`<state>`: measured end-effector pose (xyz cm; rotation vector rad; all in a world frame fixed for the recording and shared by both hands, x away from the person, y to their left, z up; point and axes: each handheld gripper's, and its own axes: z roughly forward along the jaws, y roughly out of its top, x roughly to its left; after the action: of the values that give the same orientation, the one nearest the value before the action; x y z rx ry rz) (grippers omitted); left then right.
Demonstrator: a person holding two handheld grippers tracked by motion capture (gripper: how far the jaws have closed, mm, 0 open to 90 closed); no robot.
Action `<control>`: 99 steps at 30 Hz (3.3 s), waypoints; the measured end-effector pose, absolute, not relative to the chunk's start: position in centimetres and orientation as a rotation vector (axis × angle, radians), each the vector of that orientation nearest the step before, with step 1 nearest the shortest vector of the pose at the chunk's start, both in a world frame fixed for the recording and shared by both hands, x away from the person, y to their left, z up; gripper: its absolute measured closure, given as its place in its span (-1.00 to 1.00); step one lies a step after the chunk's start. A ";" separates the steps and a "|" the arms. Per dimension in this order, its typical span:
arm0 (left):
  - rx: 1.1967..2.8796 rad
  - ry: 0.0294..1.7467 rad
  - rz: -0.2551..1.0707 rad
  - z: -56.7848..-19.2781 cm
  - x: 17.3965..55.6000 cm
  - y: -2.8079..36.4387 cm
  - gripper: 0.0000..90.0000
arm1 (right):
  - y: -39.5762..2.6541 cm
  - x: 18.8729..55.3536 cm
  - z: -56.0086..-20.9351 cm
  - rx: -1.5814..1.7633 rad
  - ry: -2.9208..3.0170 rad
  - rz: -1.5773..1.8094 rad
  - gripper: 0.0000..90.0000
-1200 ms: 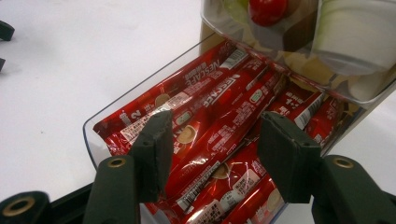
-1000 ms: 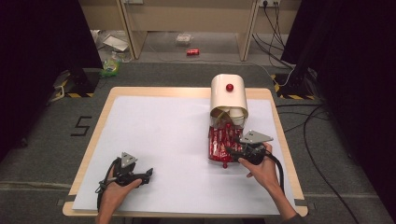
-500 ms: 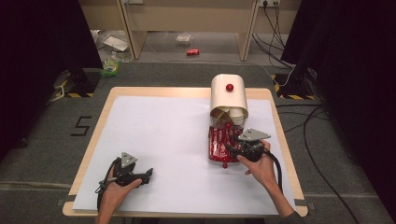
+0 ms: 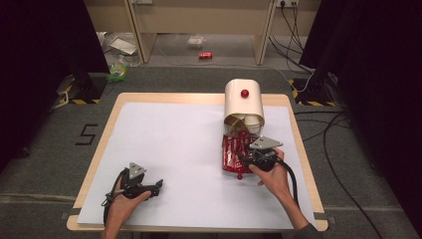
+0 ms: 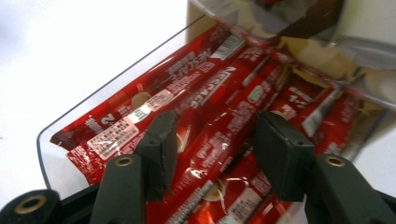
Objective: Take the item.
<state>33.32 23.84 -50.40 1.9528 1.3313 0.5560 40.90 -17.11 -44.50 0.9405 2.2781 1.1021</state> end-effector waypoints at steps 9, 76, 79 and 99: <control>1.952 1.331 0.557 -50.4 33.3 23.8 -0.73 | -16.7 41.3 -44.7 0.972 2.269 1.070 0.25; 1.945 1.334 0.553 -50.4 33.3 23.9 -0.73 | -17.9 39.9 -42.9 0.898 2.296 0.978 0.81; 1.944 1.334 0.553 -50.4 33.3 23.9 -0.72 | -17.9 39.7 -42.4 0.882 2.299 0.971 0.82; 1.937 1.334 0.546 -50.4 33.3 24.0 -0.72 | -20.1 37.9 -41.7 0.894 2.306 1.023 0.84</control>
<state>33.29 23.99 -50.40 1.9371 1.3339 0.5459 37.92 -20.15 -41.75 0.8941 2.3057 1.0234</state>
